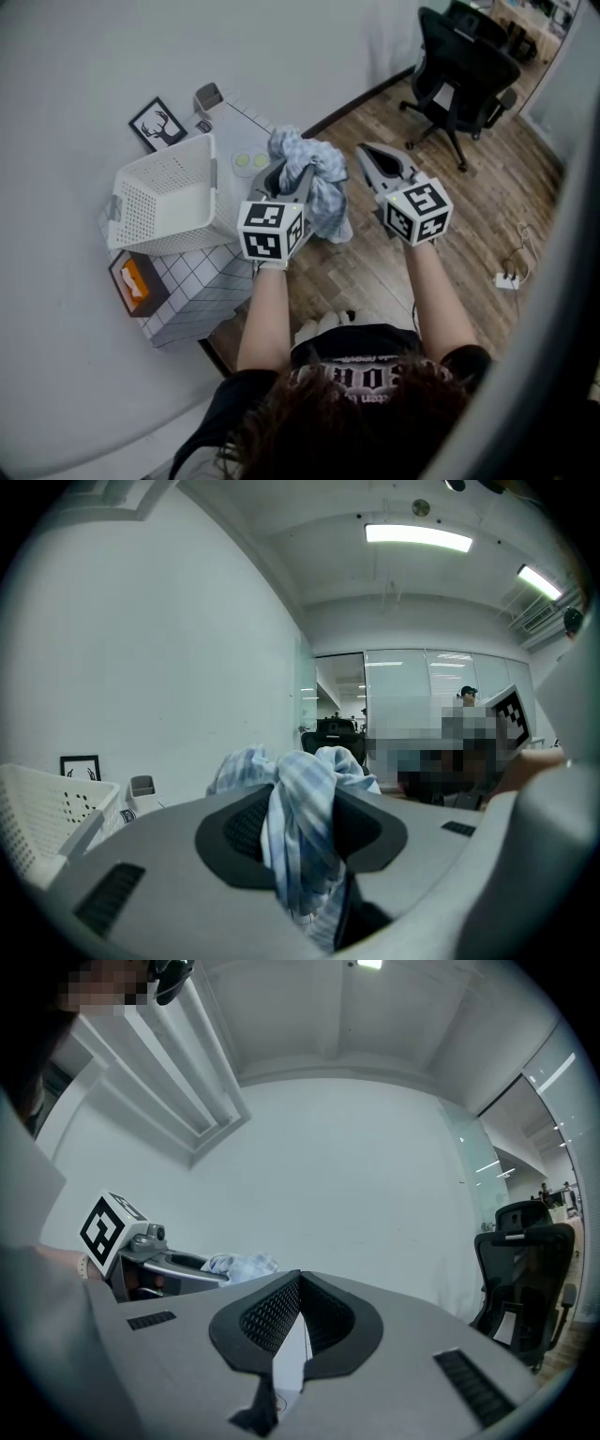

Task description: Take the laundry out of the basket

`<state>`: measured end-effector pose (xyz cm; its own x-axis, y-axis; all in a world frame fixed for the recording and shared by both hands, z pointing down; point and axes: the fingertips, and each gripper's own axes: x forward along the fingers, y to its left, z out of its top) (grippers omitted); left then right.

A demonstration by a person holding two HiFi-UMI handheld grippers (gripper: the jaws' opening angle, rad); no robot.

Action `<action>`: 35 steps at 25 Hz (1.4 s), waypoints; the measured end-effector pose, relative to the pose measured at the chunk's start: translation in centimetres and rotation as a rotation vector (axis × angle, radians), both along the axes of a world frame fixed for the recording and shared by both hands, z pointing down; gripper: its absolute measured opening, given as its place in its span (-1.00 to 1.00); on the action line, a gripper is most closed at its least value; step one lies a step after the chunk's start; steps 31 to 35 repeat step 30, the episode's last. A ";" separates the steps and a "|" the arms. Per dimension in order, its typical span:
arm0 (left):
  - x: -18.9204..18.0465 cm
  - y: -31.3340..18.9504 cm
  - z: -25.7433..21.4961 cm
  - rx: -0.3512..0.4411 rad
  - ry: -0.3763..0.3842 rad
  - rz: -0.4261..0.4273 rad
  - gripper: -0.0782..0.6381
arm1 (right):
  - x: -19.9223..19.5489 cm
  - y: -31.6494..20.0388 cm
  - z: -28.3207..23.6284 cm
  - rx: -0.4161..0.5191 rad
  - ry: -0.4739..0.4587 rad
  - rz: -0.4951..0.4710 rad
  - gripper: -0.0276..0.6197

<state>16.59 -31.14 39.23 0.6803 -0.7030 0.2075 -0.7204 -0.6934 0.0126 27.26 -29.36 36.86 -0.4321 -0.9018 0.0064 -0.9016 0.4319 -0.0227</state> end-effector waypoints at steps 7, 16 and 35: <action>-0.1 -0.3 0.4 -0.011 -0.001 -0.009 -0.37 | 0.0 -0.5 0.2 -0.001 0.016 -0.006 -0.83; -0.1 -0.4 0.4 -0.008 0.006 -0.008 -0.37 | -0.1 -0.6 0.5 -0.005 0.031 -0.004 -0.83; -0.3 -0.5 0.5 -0.004 0.002 -0.013 -0.37 | 0.3 -0.8 0.5 -0.008 0.018 0.005 -0.83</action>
